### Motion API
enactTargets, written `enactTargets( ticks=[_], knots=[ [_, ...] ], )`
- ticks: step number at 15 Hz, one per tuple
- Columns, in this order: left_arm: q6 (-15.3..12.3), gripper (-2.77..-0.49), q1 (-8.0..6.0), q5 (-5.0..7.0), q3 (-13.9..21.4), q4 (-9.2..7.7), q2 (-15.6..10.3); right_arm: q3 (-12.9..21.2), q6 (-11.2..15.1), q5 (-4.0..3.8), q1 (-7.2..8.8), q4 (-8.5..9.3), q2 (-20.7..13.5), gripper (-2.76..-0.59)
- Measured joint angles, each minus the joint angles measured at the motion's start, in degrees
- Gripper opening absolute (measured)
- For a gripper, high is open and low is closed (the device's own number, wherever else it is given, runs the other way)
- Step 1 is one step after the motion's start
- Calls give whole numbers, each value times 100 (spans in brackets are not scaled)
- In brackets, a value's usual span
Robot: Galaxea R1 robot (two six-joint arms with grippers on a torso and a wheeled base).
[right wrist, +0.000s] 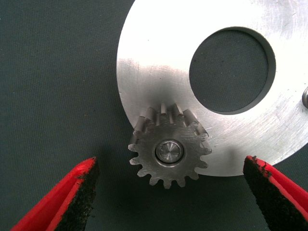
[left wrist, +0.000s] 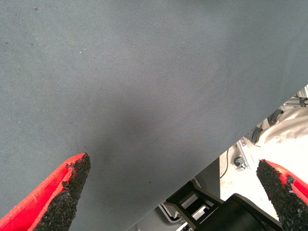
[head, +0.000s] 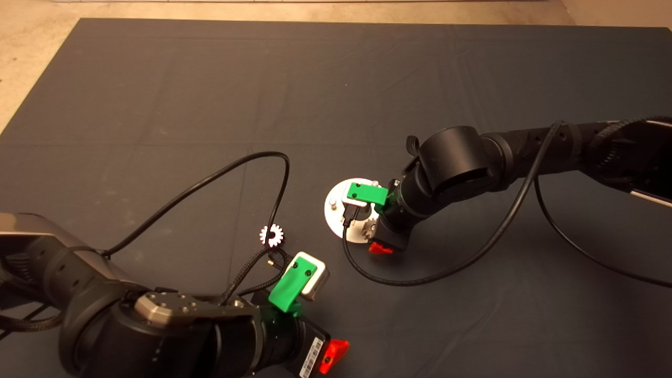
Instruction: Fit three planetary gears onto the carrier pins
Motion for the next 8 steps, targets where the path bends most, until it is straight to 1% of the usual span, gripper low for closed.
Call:
enactTargets(
  ticks=[2, 3, 4, 5, 6, 7, 8],
  knots=[
    [0, -77, 0, -2, 0, 0, 0, 76, 0, 19, 1, 0, -65, -116],
    [0, -77, 0, -2, 0, 3, 2, 120, 0, 116, 4, 0, -112, -116],
    [0, -77, 0, -2, 0, 5, 0, 162, 0, 258, 10, 0, -162, -116],
    [0, -77, 0, -5, 0, 5, 0, 206, 3, 425, 40, 0, -263, -116],
    [0, -77, 1, -2, 0, 5, 0, 247, 6, 541, 115, 1, -366, -116],
    [0, -77, 1, -2, 0, 5, 2, 259, 9, 601, 191, 0, -480, -116],
    [0, -77, 0, -2, 0, 7, 0, 259, 9, 601, 249, 0, -587, -116]
  ],
)
